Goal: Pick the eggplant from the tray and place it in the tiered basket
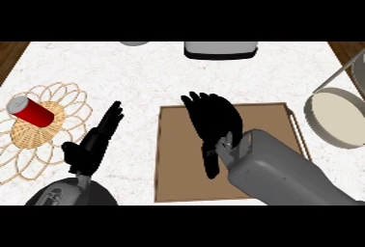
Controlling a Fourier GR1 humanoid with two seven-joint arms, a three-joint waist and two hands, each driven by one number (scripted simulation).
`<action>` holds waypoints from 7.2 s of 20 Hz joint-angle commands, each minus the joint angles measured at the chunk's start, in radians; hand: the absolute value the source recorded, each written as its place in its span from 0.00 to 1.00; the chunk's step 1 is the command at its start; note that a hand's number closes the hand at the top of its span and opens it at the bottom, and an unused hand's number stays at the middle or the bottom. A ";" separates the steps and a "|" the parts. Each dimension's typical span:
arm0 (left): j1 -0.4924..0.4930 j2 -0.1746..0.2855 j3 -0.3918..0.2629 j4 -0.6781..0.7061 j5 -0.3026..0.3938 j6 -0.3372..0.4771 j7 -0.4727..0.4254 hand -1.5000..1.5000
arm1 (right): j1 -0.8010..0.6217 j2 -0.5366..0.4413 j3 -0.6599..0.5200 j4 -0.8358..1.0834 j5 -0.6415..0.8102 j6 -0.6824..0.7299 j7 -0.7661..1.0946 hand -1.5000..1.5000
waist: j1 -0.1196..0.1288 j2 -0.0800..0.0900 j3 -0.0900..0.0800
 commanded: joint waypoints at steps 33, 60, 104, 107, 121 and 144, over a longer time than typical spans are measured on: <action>0.055 0.000 0.043 -0.057 -0.024 -0.083 0.004 0.50 | 0.314 -0.018 0.020 -0.027 0.269 0.078 0.250 0.00 | 0.019 0.015 0.005; -0.065 -0.108 0.168 0.075 -0.120 -0.141 0.013 0.50 | 0.464 0.124 -0.120 0.028 0.628 -0.027 -0.198 1.00 | 0.017 0.017 0.005; -0.049 -0.145 0.141 0.039 -0.173 -0.150 0.017 0.50 | 0.424 -0.781 -1.186 0.070 -0.107 -0.385 -0.158 1.00 | 0.051 0.026 0.005; -0.029 -0.119 0.169 0.000 -0.146 -0.176 0.040 0.50 | 0.322 -0.807 -1.134 0.201 -0.123 -0.337 -0.210 1.00 | 0.047 0.023 0.005; -0.014 -0.162 0.160 0.030 -0.196 -0.154 0.022 0.50 | -0.036 -0.586 -0.971 0.694 0.031 -0.506 -0.447 1.00 | 0.043 0.022 0.005; 0.036 -0.168 0.175 -0.001 -0.211 -0.166 0.003 0.50 | -0.038 -0.617 -1.145 0.657 0.009 -0.847 -0.256 0.00 | 0.014 0.015 0.004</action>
